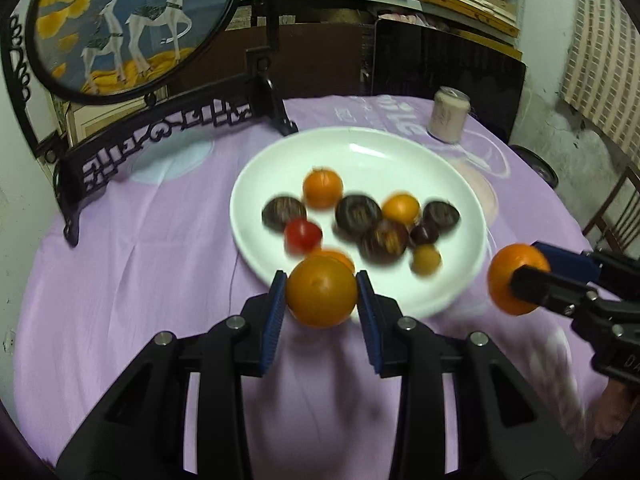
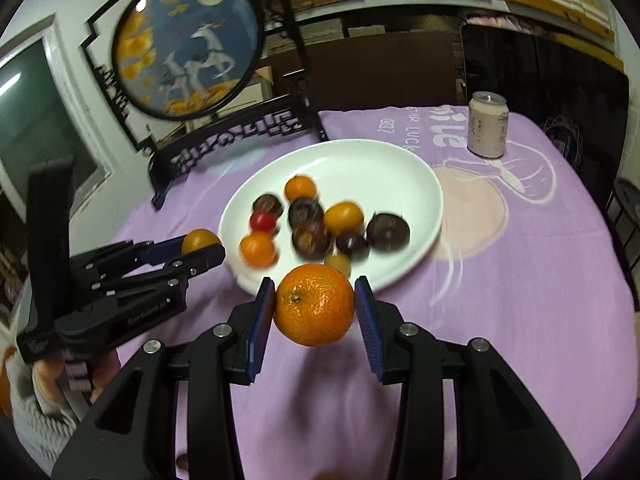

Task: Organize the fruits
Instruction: 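Lower both citrus fruits onto the white plate and open both tools, then grasp the dark cherry with the left tool while the right tool grasps a small yellow fruit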

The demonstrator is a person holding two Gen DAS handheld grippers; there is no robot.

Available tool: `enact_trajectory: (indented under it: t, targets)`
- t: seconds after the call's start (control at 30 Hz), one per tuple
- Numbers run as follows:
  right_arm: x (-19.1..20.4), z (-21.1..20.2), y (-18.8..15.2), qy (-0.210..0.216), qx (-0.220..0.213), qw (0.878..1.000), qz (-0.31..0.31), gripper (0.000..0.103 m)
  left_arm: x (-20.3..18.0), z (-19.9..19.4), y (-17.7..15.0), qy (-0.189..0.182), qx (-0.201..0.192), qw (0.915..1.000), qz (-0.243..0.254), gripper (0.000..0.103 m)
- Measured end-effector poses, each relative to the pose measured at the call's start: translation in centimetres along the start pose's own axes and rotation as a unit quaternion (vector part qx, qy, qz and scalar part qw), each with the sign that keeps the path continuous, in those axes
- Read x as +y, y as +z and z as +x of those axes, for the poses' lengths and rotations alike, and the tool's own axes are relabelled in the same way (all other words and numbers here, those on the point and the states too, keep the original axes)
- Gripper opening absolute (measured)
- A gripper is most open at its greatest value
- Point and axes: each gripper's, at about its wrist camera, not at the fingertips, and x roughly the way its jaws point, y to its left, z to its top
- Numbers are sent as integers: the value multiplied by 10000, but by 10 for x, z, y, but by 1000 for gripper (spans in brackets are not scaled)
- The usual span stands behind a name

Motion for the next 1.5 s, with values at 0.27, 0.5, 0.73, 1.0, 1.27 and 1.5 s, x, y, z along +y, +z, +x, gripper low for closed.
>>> enact_trajectory:
  t: [0.27,0.5,0.73,1.0,1.27,1.5]
  targets:
    - [-23,45,22,165,15,9982,581,55,-4,34,21,177,-158,9997,-81,65]
    - [-42,41,21,158,4,9954,946,57,-1,35,14,124,-111,9998,-76,65]
    - [-34,16,-1,-41,-49,9971,754,61,-5,22,-8,333,20,9994,41,70]
    - [-32,-25,-48,-261,-266,9963,779,61,1,-10,-69,389,190,9990,-53,73]
    - [-45,-74,-120,-534,-486,9900,1216,61,2,-74,-122,491,-201,9985,-158,84]
    - [-31,-87,-147,-272,-456,9932,1038,61,-9,-101,-158,178,-203,9996,52,86]
